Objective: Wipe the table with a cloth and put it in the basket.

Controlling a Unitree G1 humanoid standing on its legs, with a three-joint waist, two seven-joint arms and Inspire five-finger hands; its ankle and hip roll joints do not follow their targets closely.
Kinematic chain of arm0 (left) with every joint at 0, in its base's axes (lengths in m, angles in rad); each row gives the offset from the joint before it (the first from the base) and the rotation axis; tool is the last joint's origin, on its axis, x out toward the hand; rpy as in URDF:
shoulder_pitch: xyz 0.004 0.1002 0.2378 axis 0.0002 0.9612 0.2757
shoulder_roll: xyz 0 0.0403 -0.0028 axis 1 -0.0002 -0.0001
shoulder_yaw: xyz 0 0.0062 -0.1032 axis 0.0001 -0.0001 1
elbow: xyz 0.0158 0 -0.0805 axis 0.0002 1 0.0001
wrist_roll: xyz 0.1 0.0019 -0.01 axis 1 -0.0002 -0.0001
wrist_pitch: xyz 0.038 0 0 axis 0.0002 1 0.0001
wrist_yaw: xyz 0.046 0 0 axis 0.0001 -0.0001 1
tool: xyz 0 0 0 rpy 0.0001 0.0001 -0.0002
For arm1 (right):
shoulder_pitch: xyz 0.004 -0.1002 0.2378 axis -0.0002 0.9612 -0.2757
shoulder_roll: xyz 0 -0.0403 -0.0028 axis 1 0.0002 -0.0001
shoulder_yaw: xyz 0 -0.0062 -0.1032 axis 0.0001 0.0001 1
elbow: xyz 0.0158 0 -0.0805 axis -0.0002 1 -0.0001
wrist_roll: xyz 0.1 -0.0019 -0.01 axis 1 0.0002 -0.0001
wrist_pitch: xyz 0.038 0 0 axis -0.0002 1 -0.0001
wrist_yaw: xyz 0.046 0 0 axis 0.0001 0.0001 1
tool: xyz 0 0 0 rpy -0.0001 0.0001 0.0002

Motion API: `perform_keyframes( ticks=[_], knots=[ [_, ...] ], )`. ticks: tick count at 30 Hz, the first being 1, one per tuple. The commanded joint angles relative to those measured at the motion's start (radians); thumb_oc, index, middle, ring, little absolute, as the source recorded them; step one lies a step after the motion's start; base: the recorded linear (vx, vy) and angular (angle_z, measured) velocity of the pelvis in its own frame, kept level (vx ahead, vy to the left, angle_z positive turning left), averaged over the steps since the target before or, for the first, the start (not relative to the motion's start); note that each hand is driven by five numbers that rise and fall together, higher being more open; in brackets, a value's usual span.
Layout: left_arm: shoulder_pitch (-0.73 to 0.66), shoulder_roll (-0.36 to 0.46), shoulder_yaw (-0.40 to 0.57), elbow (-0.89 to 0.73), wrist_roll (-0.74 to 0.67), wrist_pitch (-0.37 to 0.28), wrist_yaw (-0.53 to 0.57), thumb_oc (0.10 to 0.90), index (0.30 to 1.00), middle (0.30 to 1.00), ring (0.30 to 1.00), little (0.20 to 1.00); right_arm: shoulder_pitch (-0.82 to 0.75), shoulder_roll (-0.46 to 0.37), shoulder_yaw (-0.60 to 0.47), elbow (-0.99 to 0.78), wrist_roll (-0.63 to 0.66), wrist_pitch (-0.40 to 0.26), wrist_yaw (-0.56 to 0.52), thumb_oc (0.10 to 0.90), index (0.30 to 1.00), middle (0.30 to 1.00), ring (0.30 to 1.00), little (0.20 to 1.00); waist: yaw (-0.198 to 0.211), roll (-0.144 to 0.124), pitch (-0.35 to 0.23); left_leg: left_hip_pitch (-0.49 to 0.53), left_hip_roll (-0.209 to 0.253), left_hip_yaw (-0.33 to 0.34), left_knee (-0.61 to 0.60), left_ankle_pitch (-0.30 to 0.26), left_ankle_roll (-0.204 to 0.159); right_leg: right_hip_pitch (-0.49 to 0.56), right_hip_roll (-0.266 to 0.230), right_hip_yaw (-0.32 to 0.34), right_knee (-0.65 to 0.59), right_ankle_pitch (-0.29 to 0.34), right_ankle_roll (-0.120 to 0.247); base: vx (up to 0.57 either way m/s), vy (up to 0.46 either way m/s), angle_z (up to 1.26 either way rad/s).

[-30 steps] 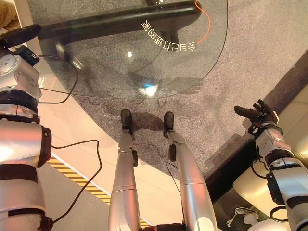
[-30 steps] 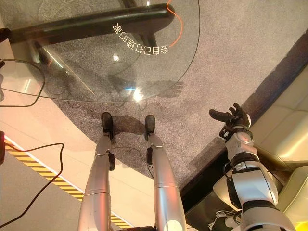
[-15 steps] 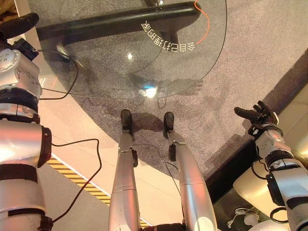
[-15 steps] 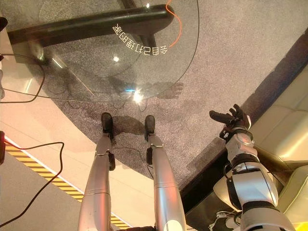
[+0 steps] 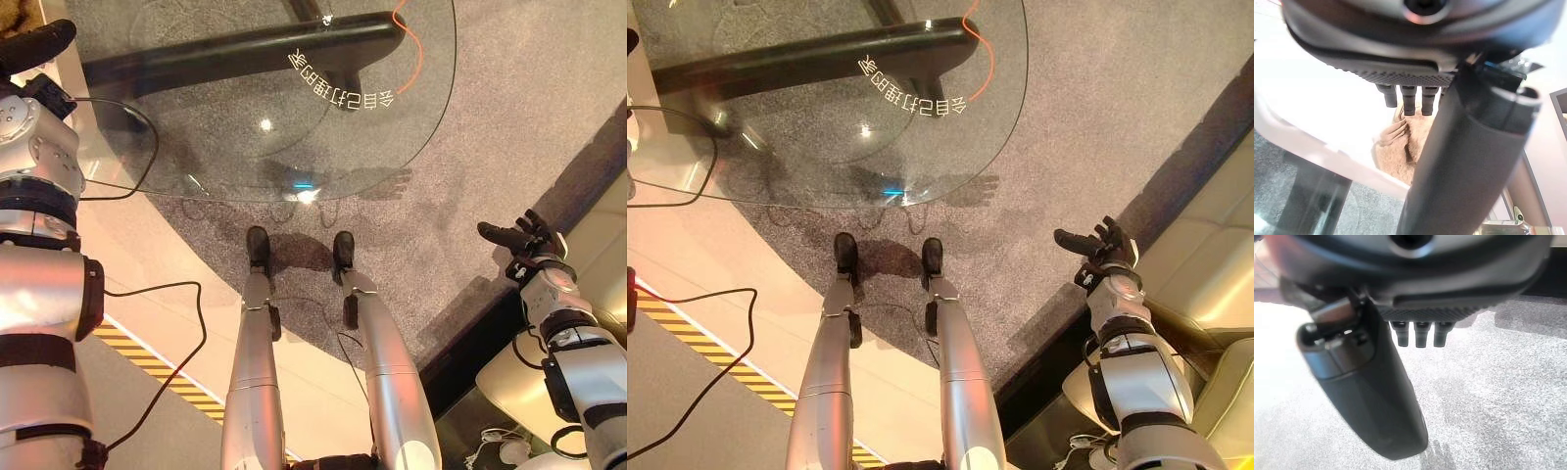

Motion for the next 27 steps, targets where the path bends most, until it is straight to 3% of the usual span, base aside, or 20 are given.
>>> perform_keyframes(
  ticks=[1,27],
  knots=[
    [0.002,0.105,0.018,0.002,0.022,-0.057,0.021,0.8,0.9,0.9,0.9,0.9,0.074,-0.098,-0.018,0.03,0.031,-0.045,-0.018,0.8,0.9,0.9,0.9,0.9,0.002,0.023,-0.024,0.031,-0.015,0.011,0.12,-0.15,0.034,0.102,0.02,0.022,-0.087,-0.026,0.048,0.0,0.0,0.0],
    [0.11,0.09,0.086,0.008,-0.014,-0.011,-0.023,0.8,0.9,0.9,0.9,0.9,0.114,-0.143,-0.063,0.058,0.003,-0.049,0.011,0.8,0.9,0.9,0.9,0.9,0.003,0.052,-0.024,0.077,-0.023,0.005,0.123,-0.136,0.029,0.154,0.012,0.02,-0.077,-0.054,0.046,0.0,0.008,0.01]
  ],
)
